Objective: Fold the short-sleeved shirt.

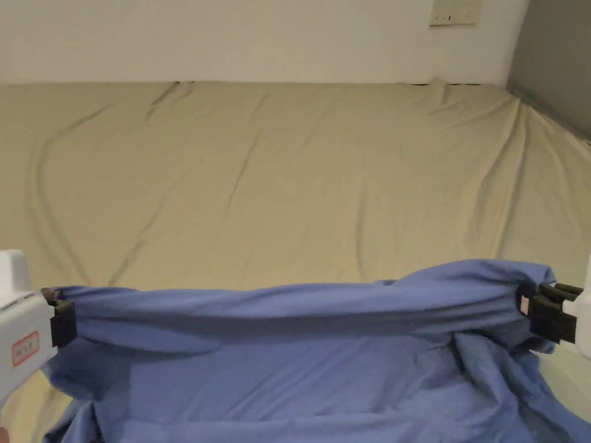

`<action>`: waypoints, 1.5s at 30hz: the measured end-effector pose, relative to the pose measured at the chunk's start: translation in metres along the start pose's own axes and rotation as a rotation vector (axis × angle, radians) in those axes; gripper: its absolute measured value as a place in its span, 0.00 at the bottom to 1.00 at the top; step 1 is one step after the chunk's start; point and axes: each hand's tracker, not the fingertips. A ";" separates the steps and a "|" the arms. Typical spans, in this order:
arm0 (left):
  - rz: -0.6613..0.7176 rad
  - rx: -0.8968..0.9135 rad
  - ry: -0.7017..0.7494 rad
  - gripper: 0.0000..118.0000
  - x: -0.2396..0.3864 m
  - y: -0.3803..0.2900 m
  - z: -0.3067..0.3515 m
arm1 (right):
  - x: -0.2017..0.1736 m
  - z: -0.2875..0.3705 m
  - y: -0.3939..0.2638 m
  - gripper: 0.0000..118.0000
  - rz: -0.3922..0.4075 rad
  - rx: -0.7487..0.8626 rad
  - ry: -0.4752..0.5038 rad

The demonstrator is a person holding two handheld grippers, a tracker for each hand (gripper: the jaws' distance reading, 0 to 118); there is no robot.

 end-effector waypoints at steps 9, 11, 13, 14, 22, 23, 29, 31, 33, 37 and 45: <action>0.014 -0.111 -0.009 0.03 -0.008 -0.095 0.058 | 0.007 0.058 -0.114 0.08 -0.032 0.000 -0.049; -0.018 -0.091 -0.007 0.03 -0.008 -0.108 0.063 | 0.012 0.058 -0.127 0.08 -0.043 -0.005 -0.030; 0.039 -0.092 -0.045 0.03 -0.016 -0.113 0.065 | 0.016 0.056 -0.135 0.08 -0.061 -0.018 -0.042; 0.057 -0.096 -0.063 0.03 -0.020 -0.116 0.066 | 0.015 0.059 -0.138 0.08 -0.067 -0.014 -0.049; 0.054 0.025 -0.096 1.00 -0.027 -0.140 0.055 | 0.016 0.057 -0.147 1.00 -0.071 0.033 -0.037; 0.068 0.014 -0.106 0.98 -0.027 -0.140 0.057 | 0.012 0.061 -0.147 1.00 -0.060 0.053 -0.040; 0.010 0.205 -0.083 0.91 -0.014 -0.131 0.109 | -0.013 0.112 -0.136 0.99 -0.063 0.340 -0.061; -0.016 0.270 -0.078 0.91 -0.014 -0.127 0.122 | -0.022 0.129 -0.125 0.99 -0.031 0.404 -0.054; 0.005 0.322 -0.085 0.90 -0.017 -0.123 0.132 | -0.032 0.148 -0.116 0.99 -0.027 0.476 -0.030; 0.024 0.466 -0.123 0.82 -0.015 -0.124 0.161 | -0.051 0.175 -0.109 0.99 0.004 0.582 -0.011; -0.011 0.424 -0.115 0.00 -0.005 -0.138 0.171 | -0.079 0.185 -0.130 0.01 0.096 0.569 0.013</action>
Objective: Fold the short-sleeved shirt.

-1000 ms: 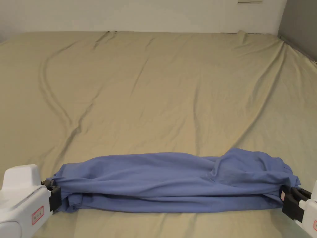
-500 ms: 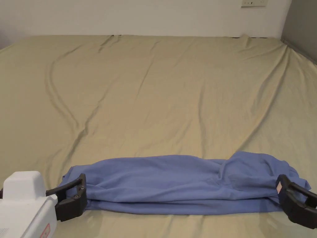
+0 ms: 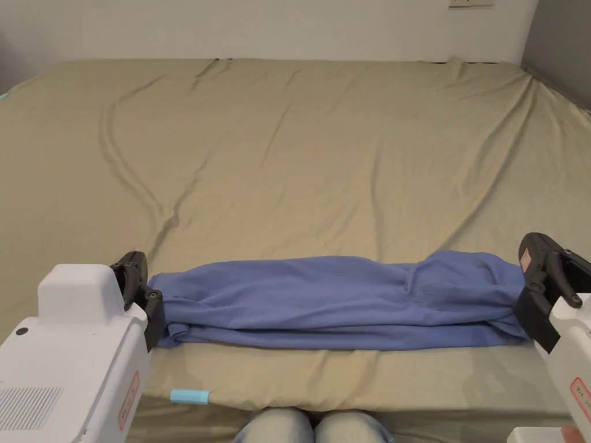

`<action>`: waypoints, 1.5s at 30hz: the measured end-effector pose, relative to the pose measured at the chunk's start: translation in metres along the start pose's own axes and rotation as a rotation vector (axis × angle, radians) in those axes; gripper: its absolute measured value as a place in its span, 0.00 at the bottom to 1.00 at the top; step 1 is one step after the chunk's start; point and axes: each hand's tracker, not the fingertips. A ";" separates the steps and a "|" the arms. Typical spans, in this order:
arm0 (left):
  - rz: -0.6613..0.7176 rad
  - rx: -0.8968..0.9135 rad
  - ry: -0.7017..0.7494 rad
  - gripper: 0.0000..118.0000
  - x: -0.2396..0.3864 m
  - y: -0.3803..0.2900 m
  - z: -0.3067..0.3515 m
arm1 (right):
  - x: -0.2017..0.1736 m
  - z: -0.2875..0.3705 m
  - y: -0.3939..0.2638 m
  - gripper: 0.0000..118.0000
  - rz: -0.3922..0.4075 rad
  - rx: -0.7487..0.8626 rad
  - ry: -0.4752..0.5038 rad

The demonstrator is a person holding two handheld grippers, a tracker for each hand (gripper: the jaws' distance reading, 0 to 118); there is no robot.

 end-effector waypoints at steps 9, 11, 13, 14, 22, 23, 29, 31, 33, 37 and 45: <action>0.061 -0.040 0.071 0.00 -0.019 -0.007 0.003 | -0.007 -0.008 0.012 0.01 -0.013 -0.019 0.042; 0.132 -0.052 0.072 0.08 -0.028 -0.012 -0.002 | -0.012 -0.014 0.009 0.01 -0.005 -0.029 0.050; 0.224 -0.130 0.030 0.70 -0.040 -0.015 -0.010 | -0.016 -0.019 0.009 0.01 -0.013 -0.042 0.080; 0.256 -0.170 0.016 0.98 -0.044 -0.018 -0.016 | -0.018 -0.022 0.008 0.01 -0.022 -0.052 0.092; 0.497 -0.412 -0.071 0.94 -0.062 -0.052 -0.084 | -0.030 -0.047 0.006 0.01 -0.036 -0.095 0.186; 0.521 -0.401 -0.059 0.94 -0.065 -0.055 -0.092 | -0.028 -0.051 0.006 0.01 -0.031 -0.102 0.193; 0.498 -0.536 -0.085 0.94 -0.066 -0.060 -0.150 | -0.021 -0.070 0.001 0.01 -0.027 -0.136 0.196; 0.457 -0.626 -0.095 0.90 -0.057 -0.066 -0.164 | -0.018 -0.077 -0.001 0.01 -0.043 -0.150 0.190; 0.390 -0.644 -0.101 0.70 -0.041 -0.064 -0.158 | -0.015 -0.082 -0.002 0.01 -0.053 -0.161 0.186; 0.273 -0.704 -0.129 0.20 -0.035 -0.054 -0.163 | -0.013 -0.088 -0.002 0.01 -0.054 -0.180 0.176; 0.062 -0.639 -0.025 0.20 -0.009 0.008 -0.133 | 0.003 -0.071 0.000 0.01 -0.053 -0.180 0.152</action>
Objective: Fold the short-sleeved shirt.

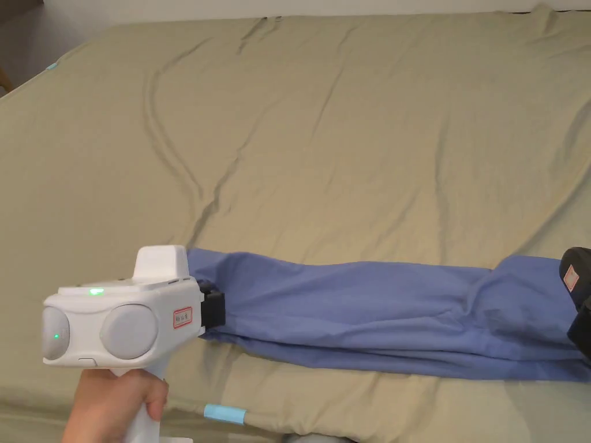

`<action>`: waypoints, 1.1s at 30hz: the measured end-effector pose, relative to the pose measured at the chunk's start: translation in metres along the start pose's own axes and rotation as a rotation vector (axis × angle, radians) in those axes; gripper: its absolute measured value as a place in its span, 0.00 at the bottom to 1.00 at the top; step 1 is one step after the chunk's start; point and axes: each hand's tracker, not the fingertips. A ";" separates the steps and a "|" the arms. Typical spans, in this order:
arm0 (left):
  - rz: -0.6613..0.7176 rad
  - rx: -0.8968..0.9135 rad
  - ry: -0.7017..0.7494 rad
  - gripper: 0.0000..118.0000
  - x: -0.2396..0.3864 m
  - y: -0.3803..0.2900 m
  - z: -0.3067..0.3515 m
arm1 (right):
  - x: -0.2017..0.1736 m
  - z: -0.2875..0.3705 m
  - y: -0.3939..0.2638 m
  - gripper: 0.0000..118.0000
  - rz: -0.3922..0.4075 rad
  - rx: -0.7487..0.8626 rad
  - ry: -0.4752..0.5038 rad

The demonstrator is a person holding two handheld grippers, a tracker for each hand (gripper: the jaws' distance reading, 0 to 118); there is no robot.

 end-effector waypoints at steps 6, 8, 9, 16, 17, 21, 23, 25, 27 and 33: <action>-0.349 0.045 0.202 0.19 0.074 0.011 0.014 | 0.011 0.017 -0.002 0.01 -0.020 -0.011 -0.035; -0.418 0.067 0.210 0.19 0.105 0.010 0.007 | 0.013 0.022 -0.003 0.01 -0.018 -0.018 -0.049; -0.460 0.076 0.208 0.19 0.121 0.010 0.005 | 0.015 0.025 -0.003 0.01 -0.012 -0.023 -0.057; -0.726 0.067 0.182 0.19 0.243 -0.020 -0.036 | 0.029 0.041 0.000 0.01 -0.006 -0.032 -0.105; -0.742 0.051 0.163 0.19 0.254 -0.027 -0.044 | 0.031 0.044 0.001 0.01 -0.003 -0.035 -0.109; -0.797 0.010 0.112 0.19 0.283 -0.053 -0.060 | 0.038 0.051 0.003 0.01 0.018 -0.045 -0.134; -0.788 0.008 0.107 0.27 0.283 -0.058 -0.067 | 0.041 0.052 0.003 0.01 0.018 -0.050 -0.141; -0.732 0.062 0.047 0.48 0.276 -0.057 -0.062 | 0.043 0.052 0.003 0.01 0.009 -0.054 -0.147; -0.606 0.095 -0.086 0.83 0.258 -0.047 -0.054 | 0.044 0.051 0.002 0.01 -0.006 -0.053 -0.143; 0.042 0.095 -0.507 0.99 0.173 -0.018 -0.022 | 0.036 0.047 0.003 0.01 -0.019 -0.036 -0.118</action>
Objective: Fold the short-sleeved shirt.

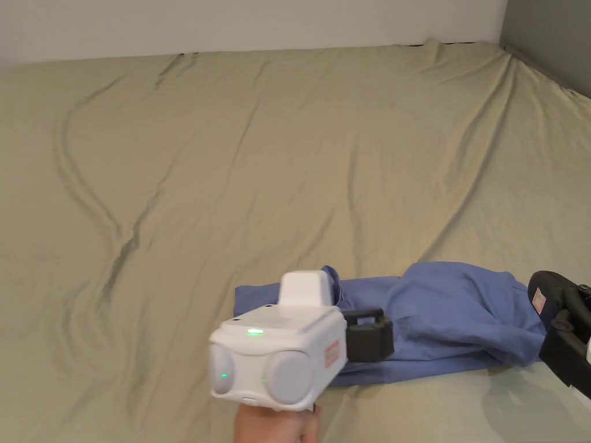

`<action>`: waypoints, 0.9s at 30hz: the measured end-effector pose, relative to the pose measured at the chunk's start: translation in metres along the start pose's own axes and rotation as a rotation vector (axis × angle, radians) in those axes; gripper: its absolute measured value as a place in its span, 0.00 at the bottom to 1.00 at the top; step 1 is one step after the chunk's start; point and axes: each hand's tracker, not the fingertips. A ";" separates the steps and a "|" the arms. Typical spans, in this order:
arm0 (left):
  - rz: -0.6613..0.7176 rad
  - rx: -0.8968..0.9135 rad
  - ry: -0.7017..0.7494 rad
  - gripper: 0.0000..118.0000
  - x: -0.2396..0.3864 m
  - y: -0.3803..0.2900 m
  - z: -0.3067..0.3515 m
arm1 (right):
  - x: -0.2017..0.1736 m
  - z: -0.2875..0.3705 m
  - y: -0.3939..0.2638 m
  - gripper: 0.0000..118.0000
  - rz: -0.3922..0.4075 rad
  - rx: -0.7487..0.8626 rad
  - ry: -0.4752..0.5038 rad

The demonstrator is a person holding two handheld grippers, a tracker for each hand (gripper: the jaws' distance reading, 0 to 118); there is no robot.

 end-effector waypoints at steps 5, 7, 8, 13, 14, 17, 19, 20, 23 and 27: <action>-0.293 0.139 0.260 0.97 -0.006 0.011 0.038 | -0.009 0.002 0.001 0.01 0.034 0.004 0.027; -0.434 0.230 0.364 0.46 -0.001 0.009 0.044 | -0.012 0.001 0.001 0.01 0.031 0.005 0.030; -0.506 0.253 0.424 0.01 0.001 0.008 0.040 | -0.012 0.001 0.001 0.01 0.026 0.006 0.037; -0.649 0.073 0.538 0.00 0.011 0.002 -0.008 | -0.016 0.000 0.003 0.01 0.031 -0.001 0.044; -0.645 0.071 0.536 0.00 0.014 -0.001 -0.022 | -0.017 0.000 0.003 0.01 0.037 -0.004 0.042; -0.769 -0.065 0.515 0.00 0.036 -0.016 -0.067 | -0.014 0.003 0.005 0.01 0.055 -0.014 0.026; -0.869 -0.114 0.510 0.00 0.055 -0.034 -0.085 | -0.010 0.006 0.008 0.01 0.061 -0.017 0.012; -0.914 -0.121 0.506 0.00 0.063 -0.042 -0.091 | -0.007 0.007 0.009 0.01 0.064 -0.019 0.003; -1.026 -0.103 0.462 0.00 0.085 -0.064 -0.096 | 0.000 0.009 0.010 0.01 0.062 -0.022 -0.022; -0.993 -0.105 0.448 0.00 0.086 -0.062 -0.093 | 0.001 0.008 0.011 0.01 0.058 -0.022 -0.036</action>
